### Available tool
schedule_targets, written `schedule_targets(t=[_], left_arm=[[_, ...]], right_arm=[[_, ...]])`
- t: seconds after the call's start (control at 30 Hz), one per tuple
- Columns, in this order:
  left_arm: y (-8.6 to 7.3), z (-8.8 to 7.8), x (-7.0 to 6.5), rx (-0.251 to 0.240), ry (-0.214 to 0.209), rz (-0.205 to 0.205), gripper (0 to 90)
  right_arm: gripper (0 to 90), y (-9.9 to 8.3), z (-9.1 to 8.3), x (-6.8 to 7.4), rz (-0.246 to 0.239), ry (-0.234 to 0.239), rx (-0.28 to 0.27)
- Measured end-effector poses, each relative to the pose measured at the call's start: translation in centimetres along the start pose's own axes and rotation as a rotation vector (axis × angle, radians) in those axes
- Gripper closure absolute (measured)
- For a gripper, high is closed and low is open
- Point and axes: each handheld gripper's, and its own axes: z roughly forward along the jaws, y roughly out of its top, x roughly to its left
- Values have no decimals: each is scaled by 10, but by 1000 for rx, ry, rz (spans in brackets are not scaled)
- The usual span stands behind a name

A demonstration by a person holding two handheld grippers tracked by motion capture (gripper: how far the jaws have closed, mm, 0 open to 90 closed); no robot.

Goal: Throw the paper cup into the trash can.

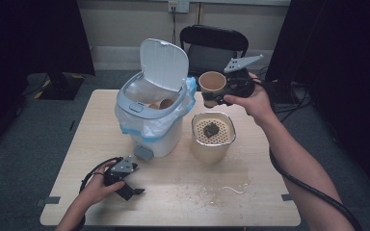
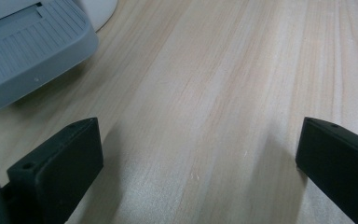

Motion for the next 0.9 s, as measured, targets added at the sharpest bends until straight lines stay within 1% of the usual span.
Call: schedule_targets(t=[0.17,0.23,0.4,0.5,0.7,0.73,0.87,0.9], left_arm=[[0,0,0,0,0,0,0],[0,0,0,0,0,-1,0],[0,0,0,0,0,0,0],[0,0,0,0,0,0,0],[0,0,0,0,0,0,0],[0,0,0,0,0,0,0],[0,0,0,1,0,0,0],[0,0,0,1,0,0,0]], right_arm=[[295,6,-2,4,3,16,16],[294,9,-3,5,16,18,10],[294,13,-4,7,14,18,7],[294,17,-3,8,10,21,5],[294,26,2,13,-3,49,6],[294,30,4,16,-11,53,2],[293,37,6,19,-18,59,-2],[293,42,7,21,-28,61,1]])
